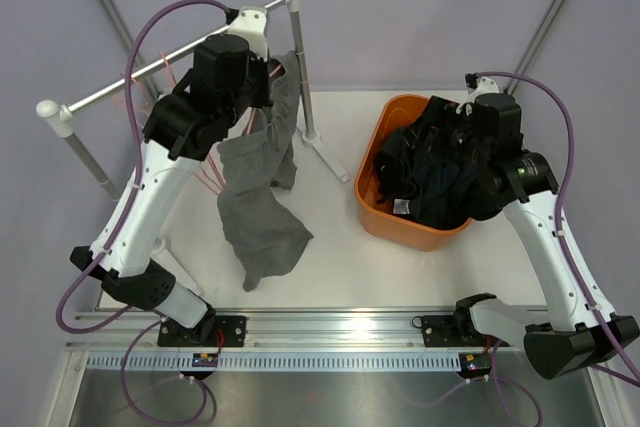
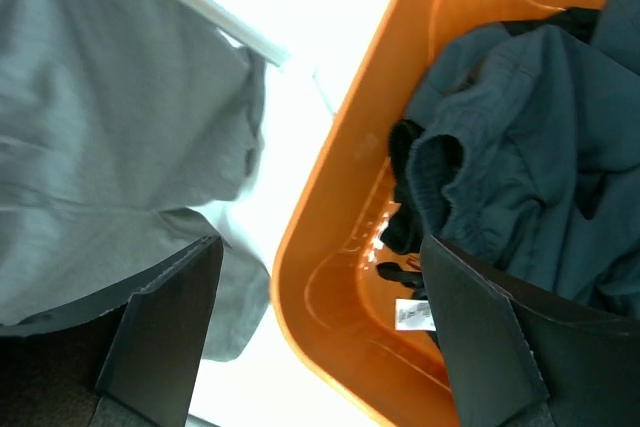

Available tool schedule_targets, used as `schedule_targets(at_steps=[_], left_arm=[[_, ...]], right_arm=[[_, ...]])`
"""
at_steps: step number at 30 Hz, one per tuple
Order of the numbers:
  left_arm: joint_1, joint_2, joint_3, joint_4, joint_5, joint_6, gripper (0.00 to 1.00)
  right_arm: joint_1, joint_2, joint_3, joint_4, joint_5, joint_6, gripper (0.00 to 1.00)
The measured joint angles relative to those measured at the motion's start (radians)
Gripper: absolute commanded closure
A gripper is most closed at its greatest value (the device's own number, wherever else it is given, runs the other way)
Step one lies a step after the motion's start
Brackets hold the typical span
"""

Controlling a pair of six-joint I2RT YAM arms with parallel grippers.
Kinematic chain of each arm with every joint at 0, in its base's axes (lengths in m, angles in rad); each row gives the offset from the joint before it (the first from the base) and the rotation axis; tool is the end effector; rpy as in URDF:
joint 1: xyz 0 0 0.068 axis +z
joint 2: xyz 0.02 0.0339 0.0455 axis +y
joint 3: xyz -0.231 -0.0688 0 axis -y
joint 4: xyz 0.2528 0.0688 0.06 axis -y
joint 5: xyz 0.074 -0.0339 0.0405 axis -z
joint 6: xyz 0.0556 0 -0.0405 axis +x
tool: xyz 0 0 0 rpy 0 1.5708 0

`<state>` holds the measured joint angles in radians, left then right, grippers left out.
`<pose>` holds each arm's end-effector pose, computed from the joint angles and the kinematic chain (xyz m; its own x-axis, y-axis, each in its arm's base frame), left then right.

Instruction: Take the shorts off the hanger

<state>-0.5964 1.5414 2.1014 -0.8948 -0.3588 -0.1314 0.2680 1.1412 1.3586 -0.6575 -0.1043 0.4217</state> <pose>0.2712 -0.1605 0.4881 -0.3025 0.0571 -0.9515 0.2137 0.9769 -0.0094 0.2633 0.0783 0.3815 -0.5198 0.2794 -0.8073 -0.1550 0.8985 0.4108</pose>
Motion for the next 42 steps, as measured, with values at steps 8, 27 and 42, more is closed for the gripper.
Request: schedule_targets(at_steps=[8,27,42], left_arm=[[-0.14,-0.072,-0.159,0.005,0.074,0.022,1.0],[-0.333,-0.192,-0.344,0.051,0.064,0.006,1.0],[-0.386,-0.192,-0.361,0.074,0.021,0.007,1.0]], right_arm=[[0.145,0.026,0.095,-0.038,0.008,-0.005,0.13],[0.412,0.273,0.281,-0.085,0.146,0.029,0.15],[0.42,0.318,0.324,-0.1,0.203,0.065,0.54]])
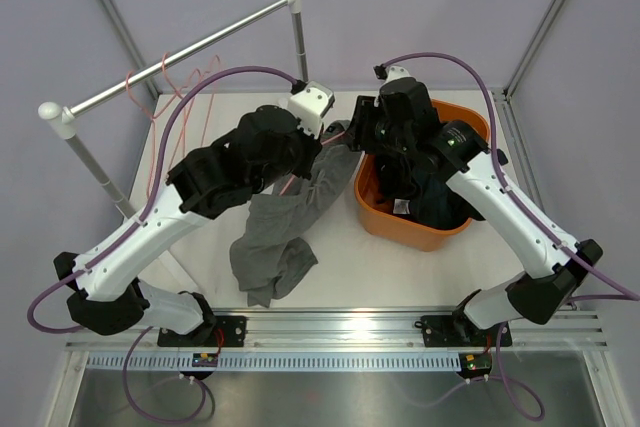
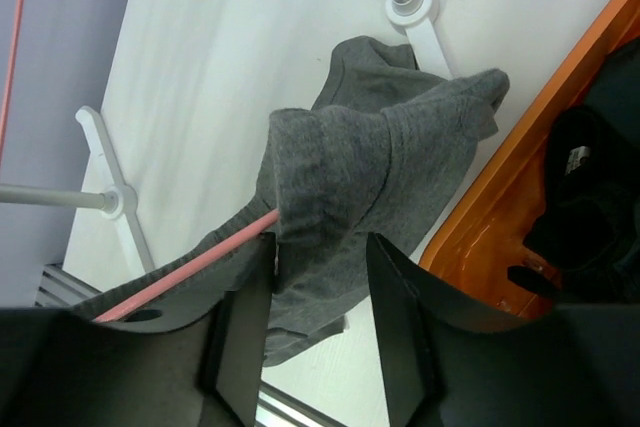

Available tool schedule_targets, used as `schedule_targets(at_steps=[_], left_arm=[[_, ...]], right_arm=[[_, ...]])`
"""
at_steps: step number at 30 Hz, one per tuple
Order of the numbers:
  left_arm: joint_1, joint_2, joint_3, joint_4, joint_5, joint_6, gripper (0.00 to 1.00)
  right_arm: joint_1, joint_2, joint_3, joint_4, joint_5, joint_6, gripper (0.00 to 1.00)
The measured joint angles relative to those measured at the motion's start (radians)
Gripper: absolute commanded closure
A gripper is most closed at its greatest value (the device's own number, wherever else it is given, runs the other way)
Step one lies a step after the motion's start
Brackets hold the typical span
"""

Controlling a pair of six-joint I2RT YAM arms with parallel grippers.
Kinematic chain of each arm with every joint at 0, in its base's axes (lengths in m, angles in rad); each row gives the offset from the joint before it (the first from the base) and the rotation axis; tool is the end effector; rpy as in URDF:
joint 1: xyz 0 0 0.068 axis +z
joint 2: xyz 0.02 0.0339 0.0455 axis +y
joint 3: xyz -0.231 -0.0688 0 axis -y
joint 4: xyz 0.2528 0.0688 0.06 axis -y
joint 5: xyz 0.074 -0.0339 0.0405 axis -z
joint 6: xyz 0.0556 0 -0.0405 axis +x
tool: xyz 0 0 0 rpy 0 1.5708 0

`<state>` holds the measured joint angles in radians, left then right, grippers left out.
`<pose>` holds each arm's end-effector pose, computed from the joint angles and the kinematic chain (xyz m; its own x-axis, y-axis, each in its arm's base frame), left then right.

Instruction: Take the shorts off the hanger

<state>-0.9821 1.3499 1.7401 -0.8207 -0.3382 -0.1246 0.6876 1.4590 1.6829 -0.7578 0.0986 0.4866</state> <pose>0.1793 -0.2353 0.4378 -0.3066 0.2481 -0.9189 0.5835 0.8117 0.0245 0.2652 0.2108 0.3919 -0.6123 0.0993 -0.7843 -0.3165 0.8783 0.3583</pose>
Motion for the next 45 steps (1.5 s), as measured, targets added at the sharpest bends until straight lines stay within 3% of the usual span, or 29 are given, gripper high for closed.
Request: schedule_targets(at_steps=[4,8,9,11,21,35,45], left_arm=[[-0.003,0.0,0.0,0.0,0.0,0.0,1.0],[-0.004,0.0,0.0,-0.003,-0.003,0.0,1.0],[-0.005,0.0,0.0,-0.005,-0.004,0.0,1.0],[-0.008,-0.001,0.0,-0.013,-0.008,0.001,1.0],[-0.05,-0.095,-0.063,-0.016,-0.026,0.0,1.0],[-0.087,-0.251,-0.148,-0.023,-0.034,-0.015,1.0],[-0.091,-0.254,-0.191,0.146,-0.237,-0.039,1.0]], right_arm=[[0.0,0.006,0.0,0.0,0.014,0.01,0.64],[0.003,0.015,0.0,-0.005,0.025,0.011,0.85],[0.003,0.019,0.003,-0.012,0.034,0.009,0.95],[0.005,0.034,0.025,-0.037,0.057,0.005,1.0],[0.006,0.132,0.184,-0.132,0.153,-0.017,1.0],[-0.036,0.233,0.243,-0.172,0.179,-0.031,1.0],[-0.034,0.19,0.243,-0.171,0.146,-0.041,1.0]])
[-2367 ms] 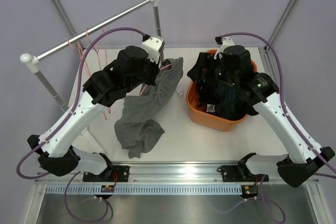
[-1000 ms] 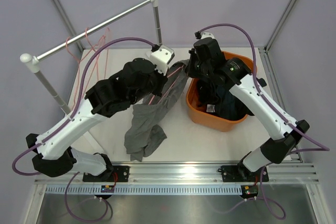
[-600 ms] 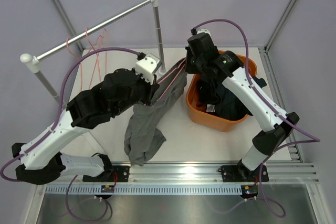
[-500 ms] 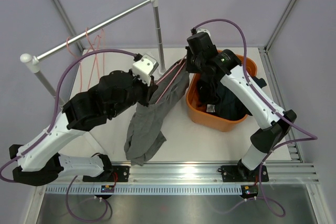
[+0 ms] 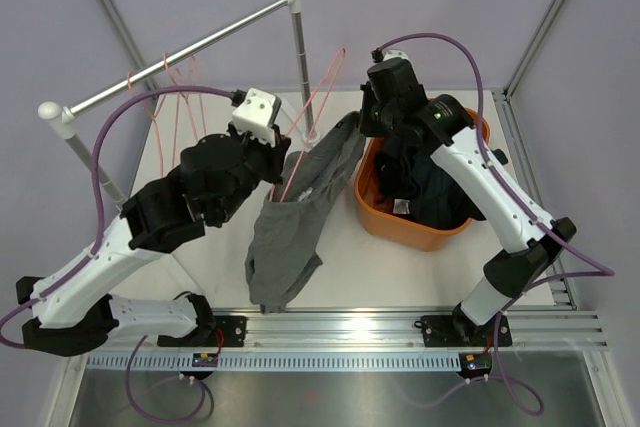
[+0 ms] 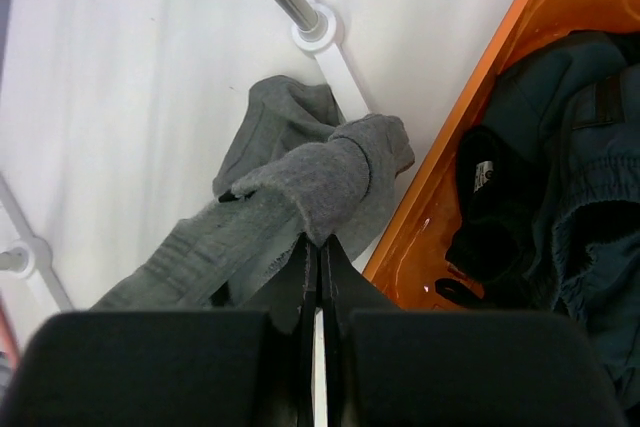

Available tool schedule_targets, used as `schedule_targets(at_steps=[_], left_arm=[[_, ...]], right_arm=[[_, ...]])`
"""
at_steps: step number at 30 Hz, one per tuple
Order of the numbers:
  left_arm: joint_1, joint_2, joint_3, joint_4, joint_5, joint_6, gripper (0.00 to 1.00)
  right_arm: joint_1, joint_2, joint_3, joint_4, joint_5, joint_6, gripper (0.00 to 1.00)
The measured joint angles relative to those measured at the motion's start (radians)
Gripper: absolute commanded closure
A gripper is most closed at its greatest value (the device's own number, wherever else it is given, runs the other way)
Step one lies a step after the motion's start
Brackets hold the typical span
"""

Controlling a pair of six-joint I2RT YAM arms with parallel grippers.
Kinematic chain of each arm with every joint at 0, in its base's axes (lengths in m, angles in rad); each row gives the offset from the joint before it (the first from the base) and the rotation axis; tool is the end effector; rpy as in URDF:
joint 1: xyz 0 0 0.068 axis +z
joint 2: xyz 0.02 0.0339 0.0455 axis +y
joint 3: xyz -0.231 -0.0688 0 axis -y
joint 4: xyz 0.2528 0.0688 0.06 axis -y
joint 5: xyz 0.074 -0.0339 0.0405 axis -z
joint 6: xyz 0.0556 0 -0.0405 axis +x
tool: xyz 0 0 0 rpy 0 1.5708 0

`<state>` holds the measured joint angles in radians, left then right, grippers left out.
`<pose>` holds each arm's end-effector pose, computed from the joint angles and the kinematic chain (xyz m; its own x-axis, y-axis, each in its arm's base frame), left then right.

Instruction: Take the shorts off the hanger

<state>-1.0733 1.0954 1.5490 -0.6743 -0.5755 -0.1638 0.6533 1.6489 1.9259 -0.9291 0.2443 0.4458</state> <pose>0.1378 -0.1903 0.4572 -0.1820 0.0484 -0.9821 0.4603 0.8868 -0.0416 0.2992 0.2121 0.3930 -0.6233 0.0498 -0.7804 -0.1866 0.9597 0.2103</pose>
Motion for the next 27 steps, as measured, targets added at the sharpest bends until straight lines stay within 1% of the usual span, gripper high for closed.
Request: schedule_targets(at_steps=[2,4,6,9,11,13,17,21,24,27], left_arm=[[0.004,0.062,0.049,0.053,-0.051,0.019,1.0],[0.015,0.146,0.129,0.102,-0.084,0.04,1.0],[0.043,0.268,0.262,0.124,-0.106,0.064,1.0],[0.084,0.399,0.423,0.145,-0.115,0.089,1.0],[0.119,0.446,0.489,0.141,-0.119,0.104,1.0],[0.15,0.46,0.522,0.135,-0.122,0.108,1.0],[0.18,0.411,0.489,0.135,-0.133,0.106,1.0],[0.178,0.279,0.323,0.15,-0.132,0.082,1.0],[0.178,0.196,0.212,0.148,-0.128,0.051,1.0],[0.178,0.142,0.125,0.15,-0.124,0.027,1.0]], right_arm=[[0.01,-0.032,0.0,-0.001,-0.001,-0.004,1.0],[0.028,-0.068,0.0,-0.002,-0.002,-0.007,1.0],[0.05,-0.107,0.0,-0.005,-0.003,-0.014,1.0],[0.065,-0.15,0.0,-0.008,-0.005,-0.027,1.0],[0.066,-0.173,0.004,-0.016,0.0,-0.043,1.0],[0.066,-0.176,0.043,-0.039,0.01,-0.065,1.0],[0.066,-0.168,0.187,-0.053,0.062,-0.125,1.0],[0.061,-0.138,0.399,-0.032,0.193,-0.223,1.0],[0.037,-0.137,0.486,0.071,0.304,-0.304,1.0],[-0.003,-0.155,0.494,0.211,0.407,-0.391,1.0]])
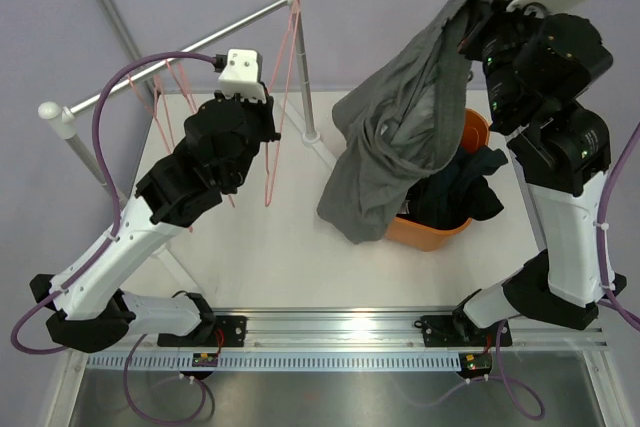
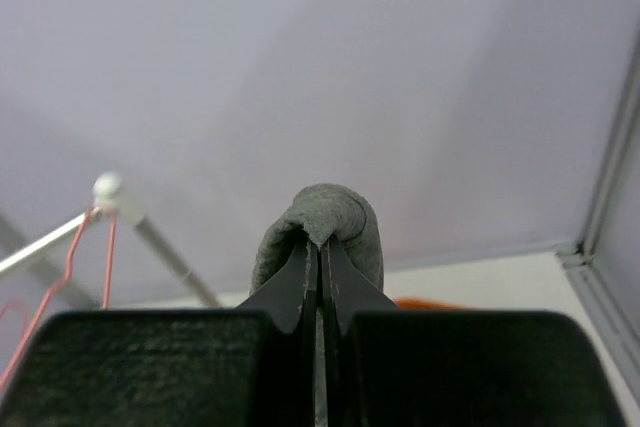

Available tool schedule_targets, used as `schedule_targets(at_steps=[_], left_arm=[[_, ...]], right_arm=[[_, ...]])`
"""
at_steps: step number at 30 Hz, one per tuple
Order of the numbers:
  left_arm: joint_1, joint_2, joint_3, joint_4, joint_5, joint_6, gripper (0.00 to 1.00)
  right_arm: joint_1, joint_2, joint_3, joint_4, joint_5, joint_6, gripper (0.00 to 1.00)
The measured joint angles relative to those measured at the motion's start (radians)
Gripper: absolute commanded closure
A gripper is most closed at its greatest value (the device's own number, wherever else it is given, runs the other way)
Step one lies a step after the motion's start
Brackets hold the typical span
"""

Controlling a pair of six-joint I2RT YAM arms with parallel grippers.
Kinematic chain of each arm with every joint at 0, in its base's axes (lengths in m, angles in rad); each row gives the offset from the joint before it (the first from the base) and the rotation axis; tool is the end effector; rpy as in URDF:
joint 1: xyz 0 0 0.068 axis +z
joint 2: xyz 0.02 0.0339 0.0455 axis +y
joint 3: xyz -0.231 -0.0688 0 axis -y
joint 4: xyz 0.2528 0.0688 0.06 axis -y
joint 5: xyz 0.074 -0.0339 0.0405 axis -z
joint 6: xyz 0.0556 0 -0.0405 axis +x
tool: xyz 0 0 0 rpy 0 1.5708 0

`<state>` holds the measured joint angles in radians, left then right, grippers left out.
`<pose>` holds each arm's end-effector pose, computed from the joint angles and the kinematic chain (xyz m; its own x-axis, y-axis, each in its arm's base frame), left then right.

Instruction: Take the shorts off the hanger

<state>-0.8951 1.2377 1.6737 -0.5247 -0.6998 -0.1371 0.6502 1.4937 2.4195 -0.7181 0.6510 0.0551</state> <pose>0.1933 -0.1839 0.4826 -0.0816 -0.0653 -0.9945 0.1862 0.9793 -0.0796 0.1970 0.1075 0.6063 0.1634 0.1793 -0.9701 -0.0186 0.9837 0.1787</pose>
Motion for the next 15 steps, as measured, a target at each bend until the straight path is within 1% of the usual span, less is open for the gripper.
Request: schedule_targets(at_steps=[4,7,11,15], left_arm=[[0.0,-0.035,-0.09,-0.003,0.013,-0.027,1.0],[0.0,-0.047,-0.148,-0.002,0.022,-0.044,1.0],[-0.001,-0.064,-0.2,-0.005,0.035,-0.058,1.0],[-0.002,-0.079,-0.211,-0.003,0.038,-0.075,1.0]], right_arm=[[-0.066,0.002,0.009,0.169,0.094,-0.099,1.0],[-0.126,0.051,0.09,0.237,0.146,-0.145,1.0],[-0.165,0.084,0.109,0.269,0.172,-0.158,1.0],[-0.168,0.074,0.012,0.257,0.158,-0.123,1.0]])
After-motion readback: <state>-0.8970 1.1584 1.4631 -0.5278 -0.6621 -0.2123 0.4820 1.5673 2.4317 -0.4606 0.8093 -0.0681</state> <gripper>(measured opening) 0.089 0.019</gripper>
